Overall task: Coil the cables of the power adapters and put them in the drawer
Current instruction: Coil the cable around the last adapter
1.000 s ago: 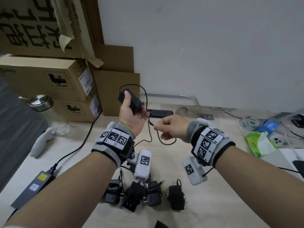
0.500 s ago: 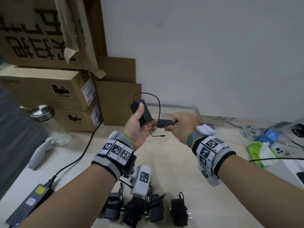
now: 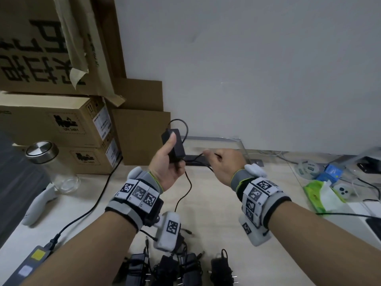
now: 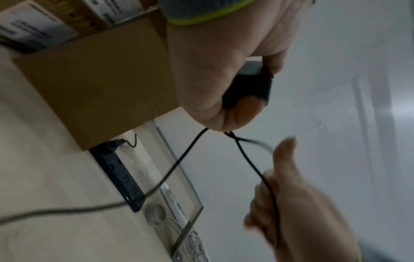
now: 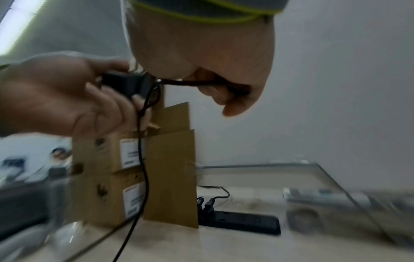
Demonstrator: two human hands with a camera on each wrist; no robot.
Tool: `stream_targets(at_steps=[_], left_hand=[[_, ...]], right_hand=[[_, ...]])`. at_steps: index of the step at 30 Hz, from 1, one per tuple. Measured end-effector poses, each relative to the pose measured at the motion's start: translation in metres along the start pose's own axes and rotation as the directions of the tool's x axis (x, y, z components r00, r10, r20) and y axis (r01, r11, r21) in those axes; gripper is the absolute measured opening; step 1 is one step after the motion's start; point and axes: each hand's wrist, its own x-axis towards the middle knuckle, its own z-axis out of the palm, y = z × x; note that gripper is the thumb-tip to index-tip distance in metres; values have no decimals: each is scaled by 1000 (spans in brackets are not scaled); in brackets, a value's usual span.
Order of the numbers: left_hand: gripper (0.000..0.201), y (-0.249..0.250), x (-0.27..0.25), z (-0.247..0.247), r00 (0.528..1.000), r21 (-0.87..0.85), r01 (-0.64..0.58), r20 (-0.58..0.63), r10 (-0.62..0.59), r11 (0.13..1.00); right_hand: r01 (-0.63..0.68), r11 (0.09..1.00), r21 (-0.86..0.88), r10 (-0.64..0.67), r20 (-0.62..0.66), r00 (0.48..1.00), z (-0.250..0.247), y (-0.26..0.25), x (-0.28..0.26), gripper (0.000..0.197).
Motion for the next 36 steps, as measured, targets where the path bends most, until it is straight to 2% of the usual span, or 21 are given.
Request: stream_targets(at_steps=[2, 4, 7, 9, 11, 13, 14, 15, 17, 19, 20, 21, 22, 23, 24, 26, 28, 31, 33, 36], left_hand=[[54, 2, 2, -1, 995, -87, -42, -89, 34, 995], [47, 5, 5, -4, 984, -125, -90, -163, 69, 988], [50, 8, 10, -10, 966, -125, -146, -231, 114, 981], [57, 5, 12, -10, 955, -124, -172, -264, 135, 977], [56, 4, 13, -7, 943, -127, -214, -287, 171, 969], [52, 5, 14, -8, 931, -127, -243, -310, 194, 962], [50, 6, 14, -11, 928, -138, -251, -317, 197, 958], [51, 7, 15, -14, 926, -152, -253, -323, 194, 955], [50, 6, 14, -19, 923, -155, -249, -336, 186, 956], [41, 3, 13, -19, 913, -124, -269, -349, 211, 955], [38, 1, 13, -19, 909, -112, -275, -353, 220, 955], [38, -1, 13, -19, 908, -100, -275, -355, 224, 956], [38, -5, 13, -18, 909, -85, -267, -354, 222, 960], [37, -9, 13, -19, 911, -59, -254, -351, 219, 965], [35, -13, 13, -19, 915, -30, -237, -343, 213, 971], [34, -21, 14, -21, 925, 11, -200, -326, 192, 980], [37, -27, 14, -24, 935, 28, -151, -321, 152, 988], [37, -32, 13, -30, 941, 39, -91, -324, 98, 995], [34, -36, 12, -34, 947, 44, -64, -312, 75, 997], [25, -38, 11, -36, 949, 83, -64, -303, 87, 994]], right_hand=[[-119, 992, 29, 119, 13, 993, 1, 12, 6, 63], [-173, 985, -7, 173, 29, 985, 3, 23, 11, 57], [-171, 977, -129, 185, 101, 978, 0, 28, 11, 30], [-139, 971, -196, 163, 112, 980, -4, 26, 9, 21], [0, 934, -356, 54, 143, 988, -6, 26, 9, 26], [152, 851, -503, -81, 161, 984, -6, 25, 7, 35], [181, 816, -549, -115, 153, 982, -7, 27, 6, 38], [163, 806, -569, -101, 139, 985, -13, 29, 4, 41], [44, 806, -590, 28, 112, 993, -23, 38, 4, 44], [-192, 872, -449, 233, 36, 972, -25, 41, 6, 32], [-341, 904, -259, 349, -16, 937, -26, 40, 7, 17], [-466, 884, 27, 467, -26, 884, -25, 36, 10, 14], [-547, 772, 323, 571, 25, 820, -24, 32, 13, 34], [-588, 618, 521, 633, 112, 766, -24, 28, 15, 52], [-613, 510, 604, 658, 185, 730, -24, 23, 17, 67], [-665, 430, 611, 670, 278, 689, -25, 14, 19, 78], [-641, 402, 654, 643, 297, 706, -24, 9, 19, 69], [-511, 301, 805, 497, 324, 805, -17, 8, 22, 41], [-432, 278, 858, 372, 319, 872, -16, 8, 20, 26], [-383, 240, 892, 253, 323, 912, -24, 6, 16, 24]])
